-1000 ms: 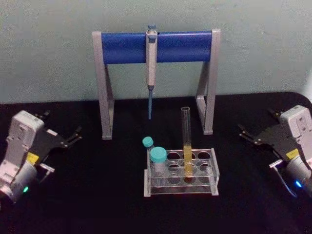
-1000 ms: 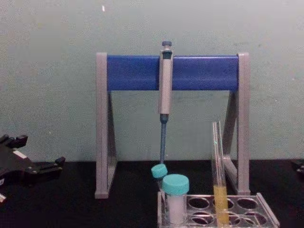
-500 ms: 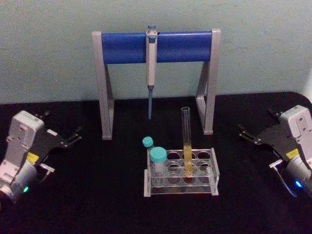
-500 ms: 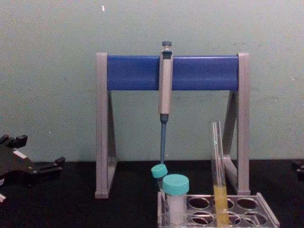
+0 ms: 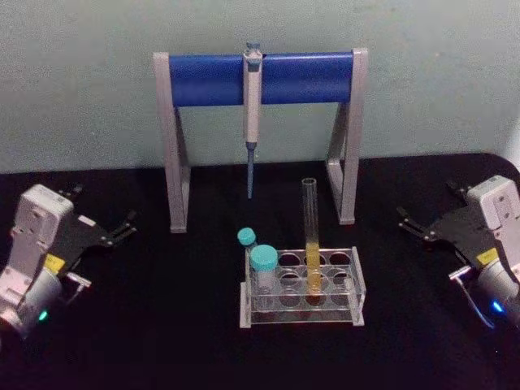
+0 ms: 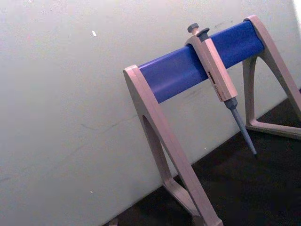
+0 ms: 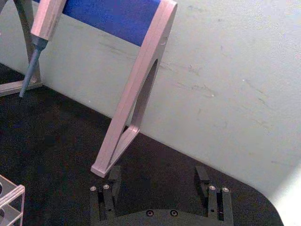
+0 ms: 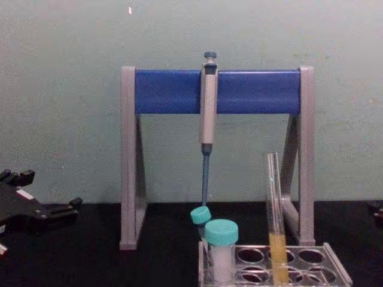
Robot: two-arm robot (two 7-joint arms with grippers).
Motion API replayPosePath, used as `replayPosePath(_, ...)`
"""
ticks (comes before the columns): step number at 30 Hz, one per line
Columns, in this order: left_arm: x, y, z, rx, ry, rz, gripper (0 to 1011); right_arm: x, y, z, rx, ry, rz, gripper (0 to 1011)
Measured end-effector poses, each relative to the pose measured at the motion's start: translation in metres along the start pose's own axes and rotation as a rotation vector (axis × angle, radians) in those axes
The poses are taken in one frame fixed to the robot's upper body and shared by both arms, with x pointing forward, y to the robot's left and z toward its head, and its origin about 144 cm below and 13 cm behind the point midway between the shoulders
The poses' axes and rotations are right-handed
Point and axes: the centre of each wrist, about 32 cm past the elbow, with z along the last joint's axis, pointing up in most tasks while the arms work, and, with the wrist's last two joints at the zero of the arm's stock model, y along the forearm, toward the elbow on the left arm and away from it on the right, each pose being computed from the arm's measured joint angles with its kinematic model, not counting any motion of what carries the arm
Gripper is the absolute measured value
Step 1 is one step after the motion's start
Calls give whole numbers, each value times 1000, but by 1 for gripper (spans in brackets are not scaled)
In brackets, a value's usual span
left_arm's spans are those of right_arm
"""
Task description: Pick up the test tube from the test tube rack, shake it, then place it back into the test tube rack.
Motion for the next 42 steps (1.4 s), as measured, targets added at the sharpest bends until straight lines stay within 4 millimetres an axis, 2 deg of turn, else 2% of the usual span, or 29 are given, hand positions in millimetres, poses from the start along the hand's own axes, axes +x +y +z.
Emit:
replayPosePath(28, 0, 0, 0, 0, 0, 0, 1009, -1, -3, 2, 0, 7, 12, 1000)
replayPosePath(42, 0, 0, 0, 0, 0, 0, 1010, -13, -16, 17, 29, 155, 133, 1000)
